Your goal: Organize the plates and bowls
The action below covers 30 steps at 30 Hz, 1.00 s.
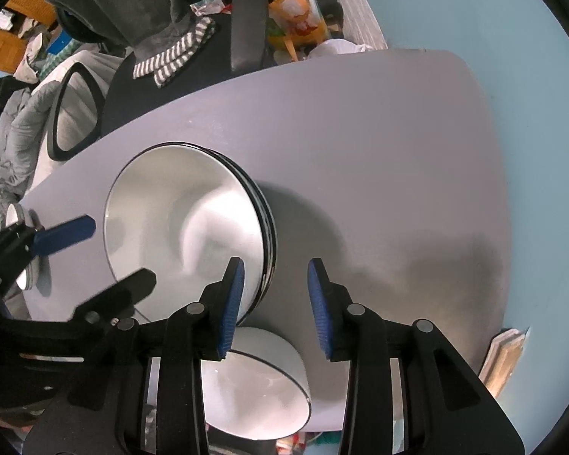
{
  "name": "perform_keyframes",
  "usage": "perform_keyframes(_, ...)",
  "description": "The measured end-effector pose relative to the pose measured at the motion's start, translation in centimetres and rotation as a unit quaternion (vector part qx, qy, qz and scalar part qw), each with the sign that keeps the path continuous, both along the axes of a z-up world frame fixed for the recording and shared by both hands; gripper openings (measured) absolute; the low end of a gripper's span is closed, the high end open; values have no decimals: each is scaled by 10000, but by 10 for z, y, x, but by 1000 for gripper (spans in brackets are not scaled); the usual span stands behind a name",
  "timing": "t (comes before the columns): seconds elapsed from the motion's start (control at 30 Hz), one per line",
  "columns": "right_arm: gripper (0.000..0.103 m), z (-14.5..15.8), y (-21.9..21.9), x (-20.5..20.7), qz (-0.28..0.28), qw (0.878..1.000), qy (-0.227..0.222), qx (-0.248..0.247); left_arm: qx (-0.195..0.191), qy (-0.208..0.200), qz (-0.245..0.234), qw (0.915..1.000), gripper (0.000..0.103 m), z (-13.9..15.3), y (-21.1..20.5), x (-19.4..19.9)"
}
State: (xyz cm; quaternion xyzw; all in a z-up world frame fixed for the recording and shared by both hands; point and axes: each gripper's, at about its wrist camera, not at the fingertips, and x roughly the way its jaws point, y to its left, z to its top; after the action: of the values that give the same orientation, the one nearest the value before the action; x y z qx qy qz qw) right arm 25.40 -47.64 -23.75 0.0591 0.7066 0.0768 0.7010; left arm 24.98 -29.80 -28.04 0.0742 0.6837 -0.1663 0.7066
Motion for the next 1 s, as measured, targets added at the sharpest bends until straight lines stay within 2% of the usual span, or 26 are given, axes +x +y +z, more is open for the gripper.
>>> perform_keyframes(0.07, 45, 3, 0, -3, -36, 10000, -1, 3, -36, -2, 23, 10000, 75, 3, 4, -5)
perform_keyframes(0.1, 55, 4, 0, -4, -45, 10000, -15, -13, -51, -2, 28, 10000, 76, 4, 6, -8)
perform_keyframes(0.27, 61, 14, -1, -18, -76, 9999, -115, -35, -177, 68, 24, 9998, 81, 12, 15, -20)
perform_keyframes(0.33, 67, 17, -1, -23, -86, 9998, -145, -62, -240, 97, 30, 9997, 81, 16, 17, -26)
perform_keyframes(0.53, 67, 27, -3, -47, -19, 9995, -254, -163, -264, -43, 23, 9996, 81, 30, 19, -47)
perform_keyframes(0.67, 67, 32, -7, -65, -2, 9993, -298, -208, -435, -1, 105, 9990, 81, 31, 21, -60)
perform_keyframes(0.73, 71, 33, -9, -72, -18, 9993, -300, -221, -466, 49, 142, 9988, 81, 28, 18, -65)
perform_keyframes(1.0, 71, 20, -28, -97, -172, 9995, -197, -158, -438, 300, 56, 9986, 77, 4, -2, -82)
